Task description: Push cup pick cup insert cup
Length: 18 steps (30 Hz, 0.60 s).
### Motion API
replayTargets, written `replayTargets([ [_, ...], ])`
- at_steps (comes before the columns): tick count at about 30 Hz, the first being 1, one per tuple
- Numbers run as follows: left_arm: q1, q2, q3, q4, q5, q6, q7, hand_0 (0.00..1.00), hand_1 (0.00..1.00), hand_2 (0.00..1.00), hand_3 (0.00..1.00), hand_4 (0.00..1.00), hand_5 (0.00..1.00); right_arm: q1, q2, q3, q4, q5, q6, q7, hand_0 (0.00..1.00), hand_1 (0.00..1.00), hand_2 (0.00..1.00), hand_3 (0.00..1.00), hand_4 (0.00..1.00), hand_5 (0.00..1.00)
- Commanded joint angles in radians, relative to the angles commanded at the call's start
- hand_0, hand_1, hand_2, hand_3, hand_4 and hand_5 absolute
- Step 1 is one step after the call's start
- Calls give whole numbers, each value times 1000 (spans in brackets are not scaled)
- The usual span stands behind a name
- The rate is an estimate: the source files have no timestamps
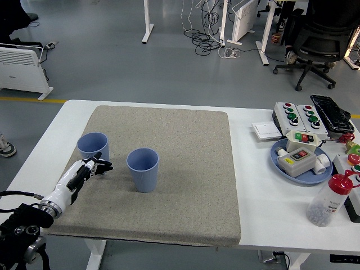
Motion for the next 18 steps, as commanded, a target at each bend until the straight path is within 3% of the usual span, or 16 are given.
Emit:
replayTargets([
  [18, -102, -28, 32, 140, -8, 43, -69, 853, 692, 576, 514, 640, 998, 0, 0, 2, 1, -6, 0, -2, 688, 608, 634, 574, 89, 490],
])
